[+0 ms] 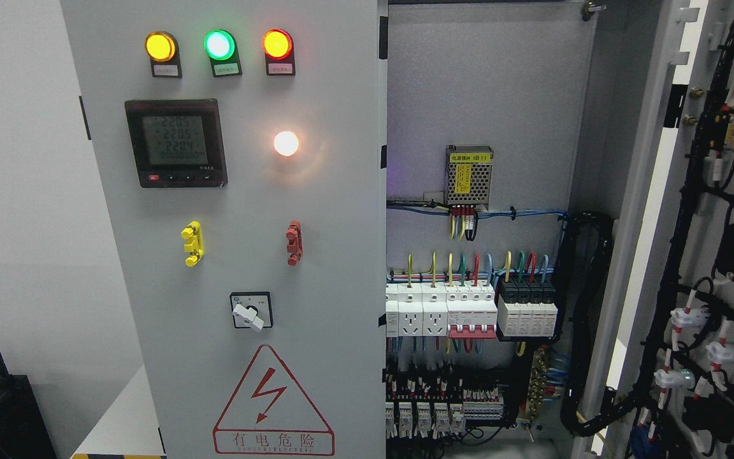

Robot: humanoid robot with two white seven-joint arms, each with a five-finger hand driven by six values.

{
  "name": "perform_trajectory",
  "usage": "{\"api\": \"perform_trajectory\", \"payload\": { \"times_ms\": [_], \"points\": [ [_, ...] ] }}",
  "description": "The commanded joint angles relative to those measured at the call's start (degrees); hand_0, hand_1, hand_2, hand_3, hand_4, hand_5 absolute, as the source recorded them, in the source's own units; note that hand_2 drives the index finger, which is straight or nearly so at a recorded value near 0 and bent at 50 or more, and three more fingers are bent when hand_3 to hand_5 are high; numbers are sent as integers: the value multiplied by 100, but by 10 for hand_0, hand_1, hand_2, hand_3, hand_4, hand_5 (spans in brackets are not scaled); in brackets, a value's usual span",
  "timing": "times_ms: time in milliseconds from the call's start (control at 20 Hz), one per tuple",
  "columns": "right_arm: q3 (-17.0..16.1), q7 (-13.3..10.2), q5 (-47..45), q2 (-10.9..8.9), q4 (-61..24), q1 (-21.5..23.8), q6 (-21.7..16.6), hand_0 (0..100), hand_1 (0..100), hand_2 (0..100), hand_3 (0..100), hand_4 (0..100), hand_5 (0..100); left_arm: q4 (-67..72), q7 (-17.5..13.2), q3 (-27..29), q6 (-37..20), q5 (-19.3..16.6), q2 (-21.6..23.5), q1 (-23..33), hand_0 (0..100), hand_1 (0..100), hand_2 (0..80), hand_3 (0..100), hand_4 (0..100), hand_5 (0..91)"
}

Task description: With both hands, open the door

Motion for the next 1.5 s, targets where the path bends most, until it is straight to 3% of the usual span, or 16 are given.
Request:
{"api": "perform_trajectory", "payload": {
  "times_ms": [0,250,351,651,851,1001,1202,1452],
  "points": [
    [0,30,-8,0,0,0,-1,0,0,0,0,0,0,3309,250,124,27,-324,-1592,-1124,0,0,0,0,42,0],
    [0,30,1,0,-9,-9,-1,0,0,0,0,0,0,3542,391,221,27,-580,-1725,-1354,0,0,0,0,42,0],
    [0,30,1,0,-9,-9,-1,0,0,0,0,0,0,3542,620,247,27,-658,-1813,-1381,0,0,0,0,42,0],
    [-9,21,-8,0,-17,-9,-1,0,0,0,0,0,0,3480,761,993,62,-1756,-1875,-1399,0,0,0,0,43,0],
    [-17,21,1,0,-17,-9,-1,0,0,0,0,0,0,3463,770,1389,193,-2117,-1884,-1399,0,0,0,0,43,0],
    [-17,21,1,0,-96,-9,-9,0,0,0,0,0,0,3131,770,1854,842,-2486,-1910,-1425,0,0,0,0,43,0],
    [-17,21,1,-26,-228,0,-9,0,0,0,0,0,0,2435,770,2049,1941,-2557,-1919,-1434,0,0,0,0,44,0],
    [-17,21,1,-70,-605,35,-9,0,0,0,0,0,0,2215,735,2119,2452,-2601,-1936,-1425,0,0,0,0,44,0]
  ]
}}
